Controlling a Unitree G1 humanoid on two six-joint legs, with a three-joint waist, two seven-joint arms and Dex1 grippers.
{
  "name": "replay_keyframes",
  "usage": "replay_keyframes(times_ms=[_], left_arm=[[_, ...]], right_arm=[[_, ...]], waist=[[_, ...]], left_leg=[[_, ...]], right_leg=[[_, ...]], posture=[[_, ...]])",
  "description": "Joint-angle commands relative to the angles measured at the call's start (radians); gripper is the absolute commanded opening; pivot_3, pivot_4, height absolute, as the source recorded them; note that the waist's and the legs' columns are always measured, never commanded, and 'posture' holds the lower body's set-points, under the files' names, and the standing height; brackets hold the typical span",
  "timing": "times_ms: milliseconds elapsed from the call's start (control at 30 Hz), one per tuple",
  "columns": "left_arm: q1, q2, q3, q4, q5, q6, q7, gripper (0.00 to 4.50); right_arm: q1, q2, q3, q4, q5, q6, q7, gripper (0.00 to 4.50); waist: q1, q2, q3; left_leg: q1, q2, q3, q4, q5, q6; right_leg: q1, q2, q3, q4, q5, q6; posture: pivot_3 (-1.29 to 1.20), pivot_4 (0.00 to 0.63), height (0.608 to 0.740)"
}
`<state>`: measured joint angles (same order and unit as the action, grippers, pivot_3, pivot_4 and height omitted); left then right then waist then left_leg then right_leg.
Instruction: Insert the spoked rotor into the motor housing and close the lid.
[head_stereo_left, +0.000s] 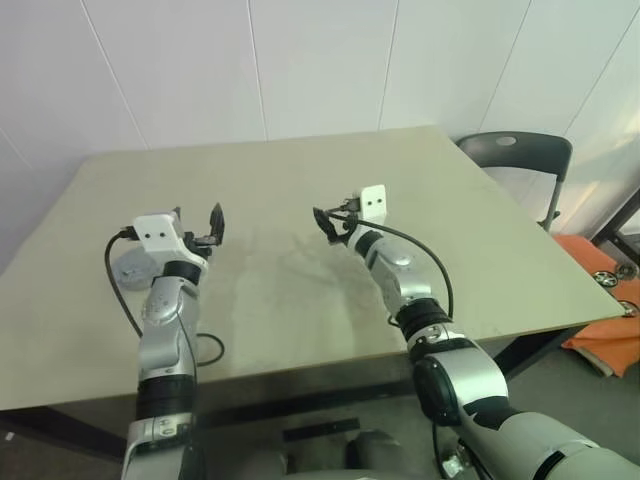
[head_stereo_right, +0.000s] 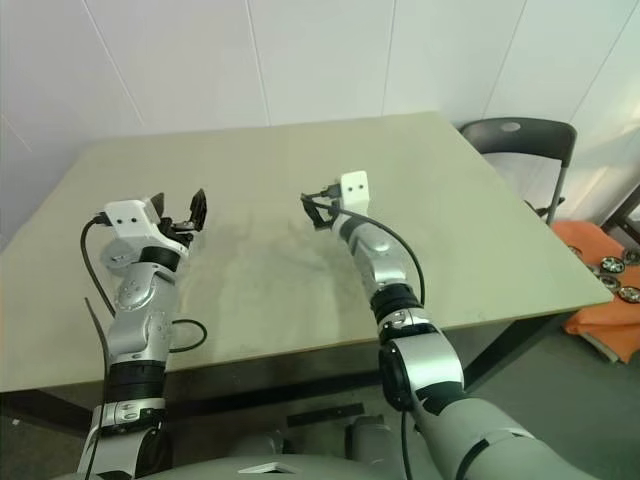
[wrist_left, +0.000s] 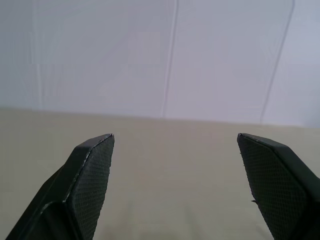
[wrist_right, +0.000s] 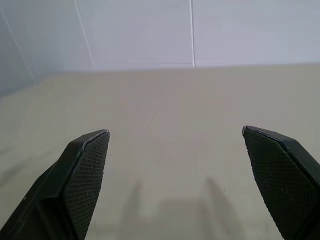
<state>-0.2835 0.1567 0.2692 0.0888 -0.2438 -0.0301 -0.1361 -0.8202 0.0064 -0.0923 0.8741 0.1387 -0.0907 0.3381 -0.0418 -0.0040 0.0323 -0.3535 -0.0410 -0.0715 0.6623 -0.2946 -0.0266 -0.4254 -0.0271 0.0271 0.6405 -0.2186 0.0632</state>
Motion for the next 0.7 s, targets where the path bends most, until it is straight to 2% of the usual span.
replay_keyframes(times_ms=[33, 200, 700], left_arm=[[0.023, 0.006, 0.023, -0.063, 0.020, -0.041, 0.040, 4.18], [0.054, 0.004, 0.015, -0.070, -0.001, -0.023, 0.028, 4.18], [0.126, 0.010, 0.012, -0.157, -0.025, -0.001, 0.019, 4.18]], right_arm=[[0.028, -0.018, -0.006, -0.096, -0.009, -0.008, -0.048, 4.44], [0.037, -0.009, 0.001, -0.105, -0.012, -0.004, -0.088, 4.44], [0.015, 0.011, 0.009, -0.083, 0.005, 0.005, -0.056, 4.44]], waist=[[0.001, 0.000, 0.000], [0.001, 0.000, 0.000], [-0.001, 0.000, 0.000]], left_leg=[[0.000, 0.000, 0.000, 0.000, 0.000, 0.000], [0.000, 0.000, 0.000, 0.000, 0.000, 0.000], [0.001, 0.000, 0.000, 0.000, 0.000, 0.000]], right_leg=[[0.000, 0.000, 0.000, 0.000, 0.000, 0.000], [0.001, 0.001, 0.000, 0.000, 0.000, 0.000], [0.002, 0.001, 0.000, -0.001, 0.000, 0.000]], posture=[[0.00, 0.000, 0.740], [0.00, 0.000, 0.740], [0.00, 0.000, 0.740]])
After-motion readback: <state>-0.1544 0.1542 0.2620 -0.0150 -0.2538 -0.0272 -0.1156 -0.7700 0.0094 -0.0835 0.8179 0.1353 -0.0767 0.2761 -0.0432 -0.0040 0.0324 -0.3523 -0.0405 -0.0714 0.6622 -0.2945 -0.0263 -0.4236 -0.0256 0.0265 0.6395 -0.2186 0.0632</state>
